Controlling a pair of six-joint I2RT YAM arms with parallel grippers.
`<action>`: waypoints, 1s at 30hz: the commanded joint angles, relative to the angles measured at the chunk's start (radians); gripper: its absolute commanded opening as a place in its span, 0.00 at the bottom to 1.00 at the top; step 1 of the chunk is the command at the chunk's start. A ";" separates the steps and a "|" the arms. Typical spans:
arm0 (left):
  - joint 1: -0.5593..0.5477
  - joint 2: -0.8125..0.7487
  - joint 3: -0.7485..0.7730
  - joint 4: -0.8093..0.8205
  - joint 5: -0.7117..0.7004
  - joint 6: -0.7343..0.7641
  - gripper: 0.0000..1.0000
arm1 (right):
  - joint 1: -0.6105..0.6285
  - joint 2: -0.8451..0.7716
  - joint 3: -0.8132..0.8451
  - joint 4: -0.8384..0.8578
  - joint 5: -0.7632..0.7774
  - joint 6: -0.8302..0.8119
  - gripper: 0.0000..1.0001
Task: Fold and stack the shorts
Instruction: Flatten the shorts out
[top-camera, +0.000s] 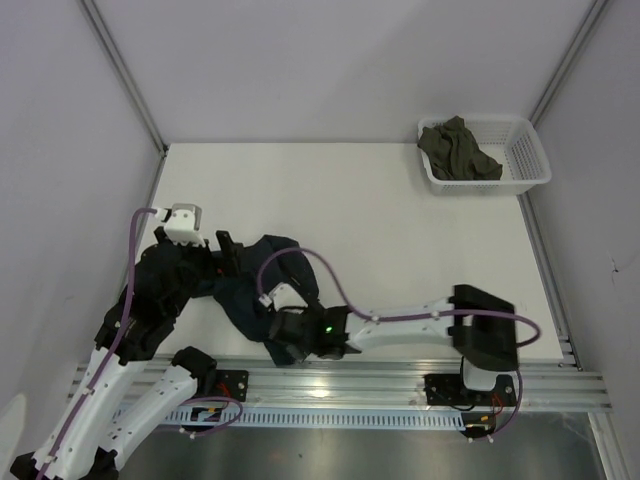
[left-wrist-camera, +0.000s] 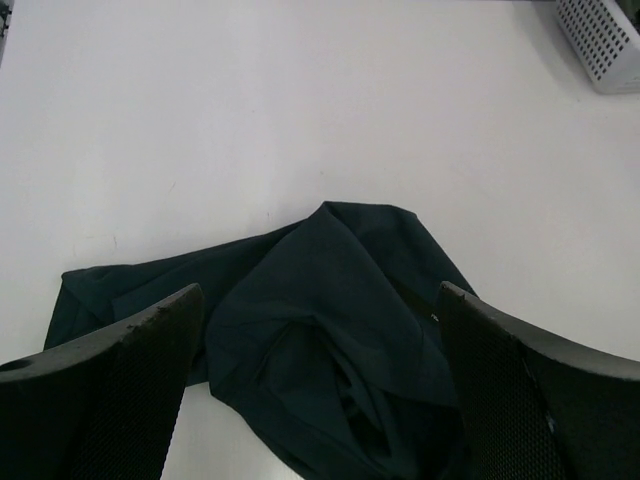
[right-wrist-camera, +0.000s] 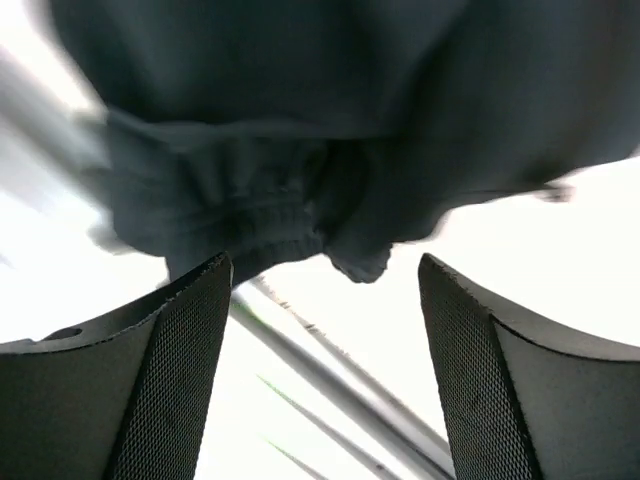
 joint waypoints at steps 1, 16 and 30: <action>-0.001 0.004 0.027 0.046 0.042 -0.014 0.99 | -0.085 -0.236 -0.085 0.299 -0.322 -0.016 0.76; -0.002 0.120 0.062 0.023 0.144 -0.023 0.99 | -0.334 -0.345 -0.432 0.683 -0.656 0.170 0.71; -0.001 0.482 0.090 -0.001 0.184 -0.189 0.99 | -0.459 -0.272 -0.567 0.937 -0.689 0.141 0.71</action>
